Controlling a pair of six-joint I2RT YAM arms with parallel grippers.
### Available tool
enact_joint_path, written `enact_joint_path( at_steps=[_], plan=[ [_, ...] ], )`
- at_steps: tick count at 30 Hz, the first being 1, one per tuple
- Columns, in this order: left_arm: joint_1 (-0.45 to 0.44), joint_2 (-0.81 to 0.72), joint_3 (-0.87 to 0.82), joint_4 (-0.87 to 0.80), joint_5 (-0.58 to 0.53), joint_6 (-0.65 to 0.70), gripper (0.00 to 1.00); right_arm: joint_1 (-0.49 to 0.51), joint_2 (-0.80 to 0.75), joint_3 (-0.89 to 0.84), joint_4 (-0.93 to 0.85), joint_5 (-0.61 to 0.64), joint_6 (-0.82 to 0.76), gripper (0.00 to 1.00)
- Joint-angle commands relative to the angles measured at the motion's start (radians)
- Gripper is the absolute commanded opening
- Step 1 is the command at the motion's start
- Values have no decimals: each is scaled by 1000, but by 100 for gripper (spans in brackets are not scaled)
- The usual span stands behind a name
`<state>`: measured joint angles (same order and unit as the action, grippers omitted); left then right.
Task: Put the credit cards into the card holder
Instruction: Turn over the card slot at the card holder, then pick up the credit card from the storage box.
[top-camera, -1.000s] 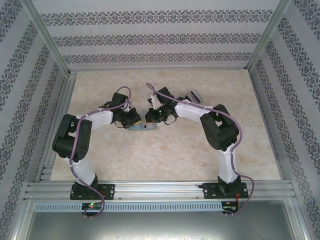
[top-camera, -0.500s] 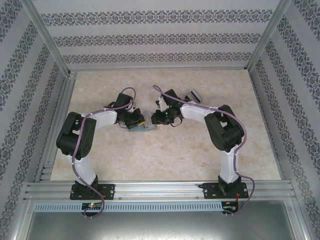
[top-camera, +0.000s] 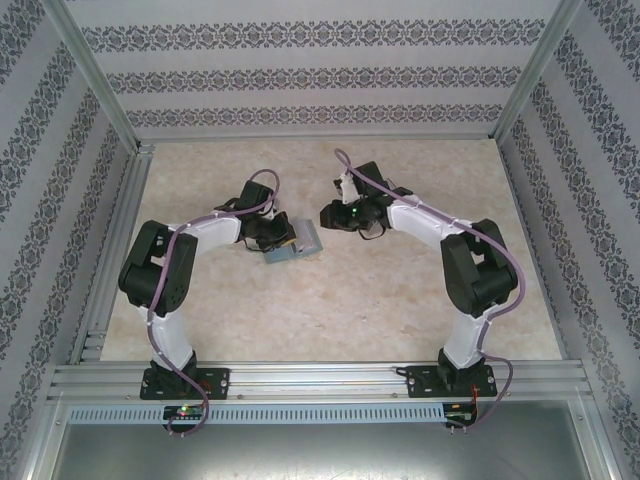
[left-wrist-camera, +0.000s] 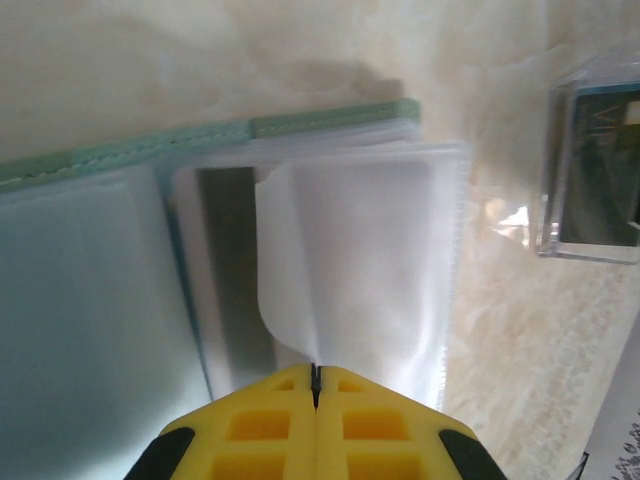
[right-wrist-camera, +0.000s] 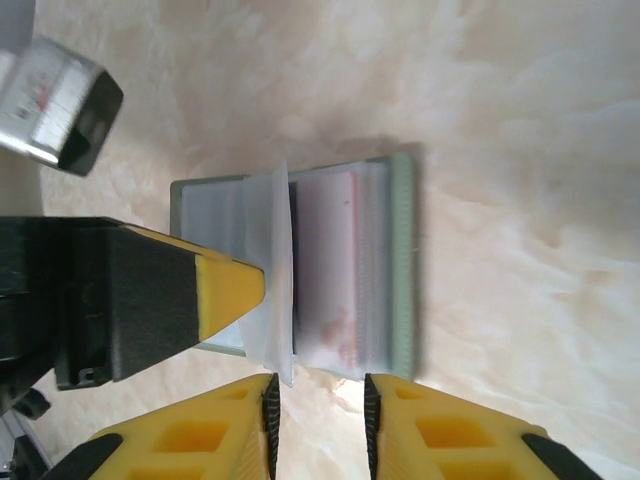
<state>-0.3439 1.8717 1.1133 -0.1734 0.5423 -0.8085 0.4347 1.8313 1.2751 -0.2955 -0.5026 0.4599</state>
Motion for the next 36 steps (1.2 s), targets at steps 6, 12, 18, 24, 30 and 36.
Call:
enact_joint_path(
  at_steps=[6,12,18,24,30,36],
  plan=[
    [-27,56,67,-103,-18,55,4,-54,-59,-47,-25,13,-37,32],
    [-27,27,85,-141,-43,75,19,-121,-93,-41,-53,35,-65,33],
    [-26,-28,127,-200,-70,103,33,-231,-110,-29,-93,73,-101,39],
    [-27,-76,165,-235,-81,121,40,-312,-101,11,-126,109,-124,45],
    [-34,-95,202,-219,-66,119,41,-373,-72,67,-159,122,-143,48],
    [-75,-12,287,-168,-35,101,41,-417,-18,151,-216,120,-174,48]
  ],
)
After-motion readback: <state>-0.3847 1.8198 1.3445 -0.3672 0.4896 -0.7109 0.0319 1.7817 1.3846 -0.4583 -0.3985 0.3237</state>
